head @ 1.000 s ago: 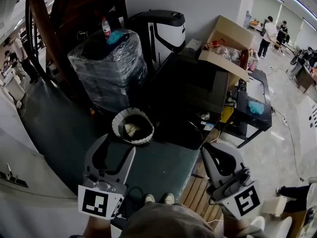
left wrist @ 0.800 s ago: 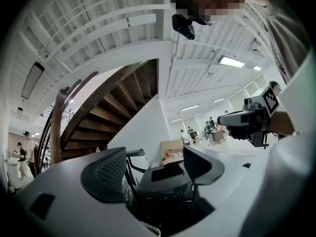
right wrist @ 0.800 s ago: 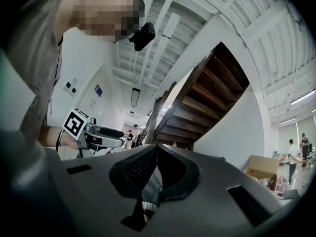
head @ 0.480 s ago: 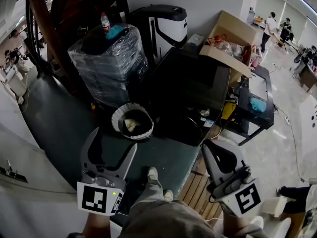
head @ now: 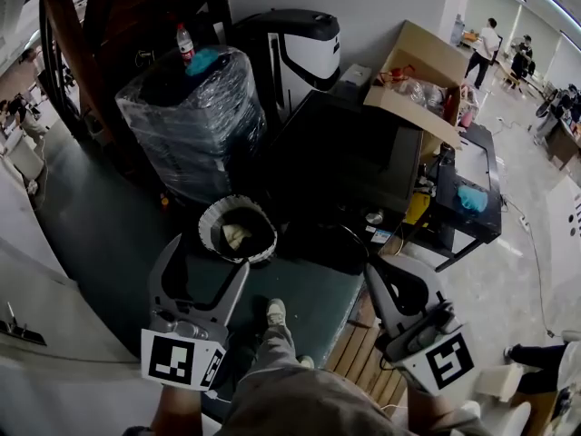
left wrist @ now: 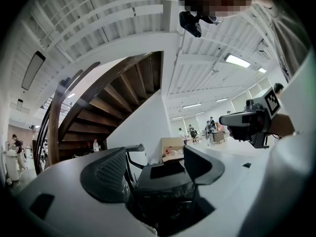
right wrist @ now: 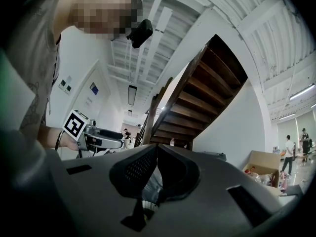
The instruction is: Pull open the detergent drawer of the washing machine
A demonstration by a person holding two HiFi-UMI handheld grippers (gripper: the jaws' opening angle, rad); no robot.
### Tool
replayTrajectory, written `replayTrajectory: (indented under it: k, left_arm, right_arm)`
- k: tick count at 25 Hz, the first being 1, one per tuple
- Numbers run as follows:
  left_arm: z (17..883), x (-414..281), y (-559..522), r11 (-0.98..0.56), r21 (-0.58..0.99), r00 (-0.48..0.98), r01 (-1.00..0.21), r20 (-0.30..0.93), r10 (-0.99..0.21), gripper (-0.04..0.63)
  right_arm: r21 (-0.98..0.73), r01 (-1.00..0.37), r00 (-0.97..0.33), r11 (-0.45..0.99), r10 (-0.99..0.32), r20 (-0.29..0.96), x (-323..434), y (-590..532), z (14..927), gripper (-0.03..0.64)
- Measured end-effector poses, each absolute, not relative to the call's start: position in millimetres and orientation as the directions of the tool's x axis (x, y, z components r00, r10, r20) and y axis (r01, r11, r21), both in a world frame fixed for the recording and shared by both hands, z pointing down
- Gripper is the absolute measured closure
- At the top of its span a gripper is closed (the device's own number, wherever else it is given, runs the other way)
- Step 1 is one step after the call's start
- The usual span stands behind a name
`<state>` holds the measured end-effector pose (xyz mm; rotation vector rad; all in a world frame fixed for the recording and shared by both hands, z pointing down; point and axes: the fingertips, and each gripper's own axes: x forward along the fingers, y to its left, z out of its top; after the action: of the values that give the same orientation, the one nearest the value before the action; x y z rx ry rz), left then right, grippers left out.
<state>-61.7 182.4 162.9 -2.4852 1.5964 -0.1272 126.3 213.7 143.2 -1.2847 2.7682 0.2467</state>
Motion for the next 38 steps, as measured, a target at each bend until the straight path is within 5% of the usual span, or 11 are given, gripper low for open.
replayTrajectory:
  k: [19,38]
  left_arm:
    - [237.4,-85.5,9.4,-0.501,0.076,0.506,-0.862,0.083,-0.859,0.206]
    - [370.4,-96.1,-144.9,-0.534,0.493,0.676,-0.687,0.166,-0.718,0.202]
  right_arm:
    - [0.082,-0.746,-0.665,0.661,-0.746,-0.035,74.3,55.2,174.1,0.584]
    - [0.019,-0.785,-0.615,0.619,-0.784,0.082,13.3,-105.4,239.7,0.584]
